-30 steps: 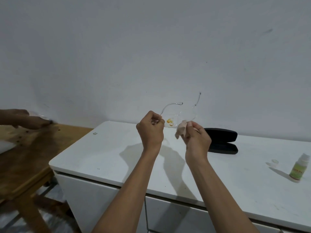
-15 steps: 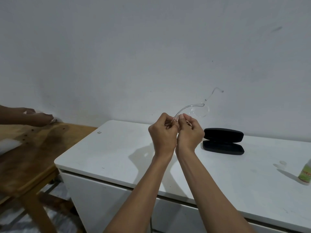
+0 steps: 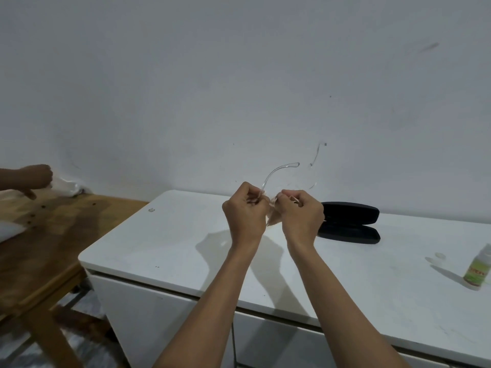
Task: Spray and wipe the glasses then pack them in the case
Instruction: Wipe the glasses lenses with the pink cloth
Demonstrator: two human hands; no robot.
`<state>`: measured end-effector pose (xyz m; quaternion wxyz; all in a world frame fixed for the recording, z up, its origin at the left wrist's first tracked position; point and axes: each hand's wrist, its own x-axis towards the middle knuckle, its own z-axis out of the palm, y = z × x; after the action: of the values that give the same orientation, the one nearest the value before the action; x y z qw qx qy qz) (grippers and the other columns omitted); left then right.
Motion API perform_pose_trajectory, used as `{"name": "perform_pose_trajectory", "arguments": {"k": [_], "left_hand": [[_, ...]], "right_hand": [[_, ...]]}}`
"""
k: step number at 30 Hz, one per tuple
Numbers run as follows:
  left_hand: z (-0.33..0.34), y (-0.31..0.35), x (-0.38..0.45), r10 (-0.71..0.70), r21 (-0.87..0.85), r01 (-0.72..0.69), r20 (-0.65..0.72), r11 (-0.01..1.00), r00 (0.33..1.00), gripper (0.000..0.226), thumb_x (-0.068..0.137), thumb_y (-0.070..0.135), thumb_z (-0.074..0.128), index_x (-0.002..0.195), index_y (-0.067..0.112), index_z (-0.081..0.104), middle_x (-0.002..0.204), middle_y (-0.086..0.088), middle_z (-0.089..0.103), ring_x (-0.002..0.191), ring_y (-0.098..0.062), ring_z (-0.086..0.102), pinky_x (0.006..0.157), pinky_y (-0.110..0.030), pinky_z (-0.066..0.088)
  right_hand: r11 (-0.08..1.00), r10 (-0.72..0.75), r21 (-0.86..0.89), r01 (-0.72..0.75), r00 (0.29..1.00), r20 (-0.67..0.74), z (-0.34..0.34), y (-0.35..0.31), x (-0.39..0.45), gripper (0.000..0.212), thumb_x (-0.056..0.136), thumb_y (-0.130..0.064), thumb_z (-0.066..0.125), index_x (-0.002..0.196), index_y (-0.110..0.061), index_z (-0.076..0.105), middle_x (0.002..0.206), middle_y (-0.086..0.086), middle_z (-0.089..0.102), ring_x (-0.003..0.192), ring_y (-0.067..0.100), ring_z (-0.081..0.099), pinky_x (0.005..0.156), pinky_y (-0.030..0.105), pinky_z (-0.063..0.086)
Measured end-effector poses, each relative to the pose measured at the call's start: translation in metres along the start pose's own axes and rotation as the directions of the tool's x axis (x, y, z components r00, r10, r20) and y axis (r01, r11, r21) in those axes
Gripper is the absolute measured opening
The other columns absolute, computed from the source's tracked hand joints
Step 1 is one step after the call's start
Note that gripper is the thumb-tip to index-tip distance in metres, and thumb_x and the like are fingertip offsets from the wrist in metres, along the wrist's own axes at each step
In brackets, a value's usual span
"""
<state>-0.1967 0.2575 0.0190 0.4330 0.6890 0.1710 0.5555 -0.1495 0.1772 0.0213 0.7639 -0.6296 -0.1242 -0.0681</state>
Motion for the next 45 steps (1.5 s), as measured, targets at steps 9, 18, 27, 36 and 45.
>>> {"name": "perform_pose_trajectory", "arguments": {"k": [9,18,27,36,45], "left_hand": [[0.013,0.024,-0.004,0.067,-0.087,-0.068,-0.007,0.994,0.998,0.016,0.080,0.002,0.078,0.072,0.005,0.065,0.062,0.002,0.069,0.060,-0.009,0.069,0.060,-0.025,0.059],[-0.004,0.014,0.015,-0.018,-0.095,0.020,0.025,0.995,1.000,0.018,0.074,-0.003,0.074,0.070,0.011,0.065,0.061,0.011,0.070,0.057,-0.005,0.069,0.056,-0.015,0.052],[-0.005,0.003,0.009,-0.021,-0.043,0.021,0.008,0.999,1.000,0.019,0.074,-0.005,0.070,0.070,0.012,0.063,0.071,-0.003,0.075,0.065,-0.016,0.073,0.065,-0.024,0.058],[0.012,0.020,0.000,0.021,-0.120,-0.017,0.028,0.993,0.999,0.015,0.081,0.003,0.078,0.074,0.008,0.065,0.065,0.003,0.070,0.064,-0.013,0.073,0.063,-0.035,0.064],[0.000,0.013,0.009,-0.036,-0.104,0.042,0.057,0.994,0.998,0.015,0.080,-0.002,0.076,0.074,0.005,0.065,0.070,-0.003,0.074,0.065,-0.013,0.073,0.061,-0.023,0.058]], "right_hand": [[0.937,0.083,0.348,-0.040,0.991,-0.108,0.021,-0.007,0.007,0.019,0.087,-0.007,0.074,0.080,-0.025,0.077,0.081,-0.003,0.078,0.077,0.017,0.072,0.083,0.041,0.063],[0.998,0.033,0.044,-0.054,0.919,0.394,-0.012,-0.019,0.026,0.015,0.084,0.001,0.073,0.076,-0.010,0.080,0.067,0.005,0.075,0.063,0.024,0.075,0.065,0.042,0.062],[1.000,-0.011,0.027,0.008,0.995,0.096,-0.006,-0.013,0.002,0.014,0.074,-0.003,0.065,0.066,-0.008,0.074,0.055,0.008,0.073,0.046,0.030,0.070,0.046,0.019,0.050],[0.956,0.073,0.292,-0.044,0.993,-0.091,0.015,-0.011,0.010,0.017,0.084,-0.002,0.075,0.080,-0.019,0.078,0.089,0.001,0.079,0.071,0.011,0.072,0.075,0.033,0.062],[0.998,0.000,0.055,-0.019,0.942,0.337,-0.015,-0.010,0.022,0.005,0.085,-0.010,0.078,0.084,-0.013,0.083,0.074,-0.002,0.076,0.067,0.015,0.072,0.076,0.039,0.059]]}}
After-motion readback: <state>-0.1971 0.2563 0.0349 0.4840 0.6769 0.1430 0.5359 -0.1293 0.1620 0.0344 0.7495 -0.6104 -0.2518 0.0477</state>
